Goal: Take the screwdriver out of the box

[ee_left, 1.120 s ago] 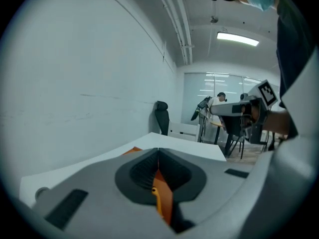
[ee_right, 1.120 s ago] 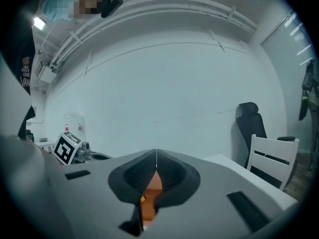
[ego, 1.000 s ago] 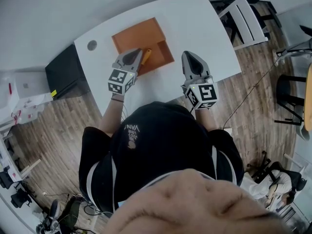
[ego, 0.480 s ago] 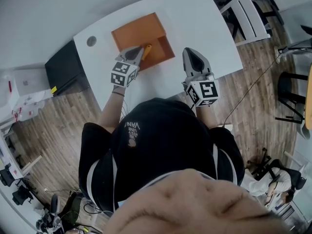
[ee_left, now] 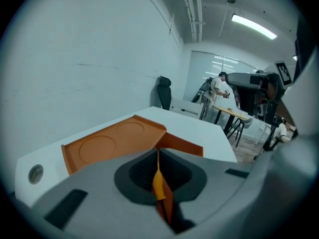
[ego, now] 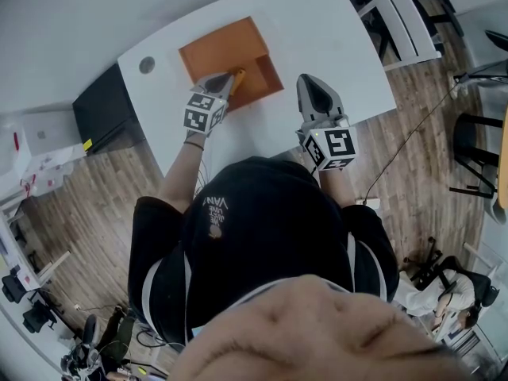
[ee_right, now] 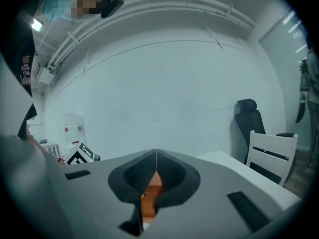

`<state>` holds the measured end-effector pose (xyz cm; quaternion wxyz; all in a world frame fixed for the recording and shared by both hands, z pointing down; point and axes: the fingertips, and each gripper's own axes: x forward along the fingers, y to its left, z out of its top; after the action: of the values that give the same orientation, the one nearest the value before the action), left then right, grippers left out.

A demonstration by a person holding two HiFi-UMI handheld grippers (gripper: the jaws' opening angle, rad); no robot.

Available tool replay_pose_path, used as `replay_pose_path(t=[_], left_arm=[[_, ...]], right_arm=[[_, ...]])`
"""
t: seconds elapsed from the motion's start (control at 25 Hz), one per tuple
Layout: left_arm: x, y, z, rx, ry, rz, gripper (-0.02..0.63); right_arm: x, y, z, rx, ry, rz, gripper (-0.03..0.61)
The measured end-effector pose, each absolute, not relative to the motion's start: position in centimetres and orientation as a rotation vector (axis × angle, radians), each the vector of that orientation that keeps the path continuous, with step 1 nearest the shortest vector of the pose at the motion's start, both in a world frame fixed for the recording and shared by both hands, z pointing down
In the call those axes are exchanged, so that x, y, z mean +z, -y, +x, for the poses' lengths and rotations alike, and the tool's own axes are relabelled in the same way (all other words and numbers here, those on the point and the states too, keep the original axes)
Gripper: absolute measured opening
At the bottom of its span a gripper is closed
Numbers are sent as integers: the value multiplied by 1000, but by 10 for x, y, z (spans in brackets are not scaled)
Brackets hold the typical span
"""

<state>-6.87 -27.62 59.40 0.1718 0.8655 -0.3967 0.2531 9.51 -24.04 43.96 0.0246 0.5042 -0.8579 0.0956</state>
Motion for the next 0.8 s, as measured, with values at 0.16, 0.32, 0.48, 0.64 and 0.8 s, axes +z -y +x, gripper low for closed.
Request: replay_pose_path(t=[0.16, 0.32, 0.48, 0.64, 0.8], left_arm=[[604, 276, -66, 755, 1093, 2423, 17], [614, 275, -62, 791, 1056, 2399, 17], [621, 272, -61, 822, 1024, 2384, 18], [625, 272, -64, 859, 1021, 2364, 18], [632, 269, -62, 892, 992, 2336, 62]], right_arm=[[441, 242, 95, 303, 2654, 1558, 12], [442, 242, 97, 307, 2651, 1556, 12], [444, 242, 97, 308, 2651, 1555, 12], [444, 243, 96, 311, 2649, 1553, 12], [445, 244, 96, 314, 2649, 1545, 12]])
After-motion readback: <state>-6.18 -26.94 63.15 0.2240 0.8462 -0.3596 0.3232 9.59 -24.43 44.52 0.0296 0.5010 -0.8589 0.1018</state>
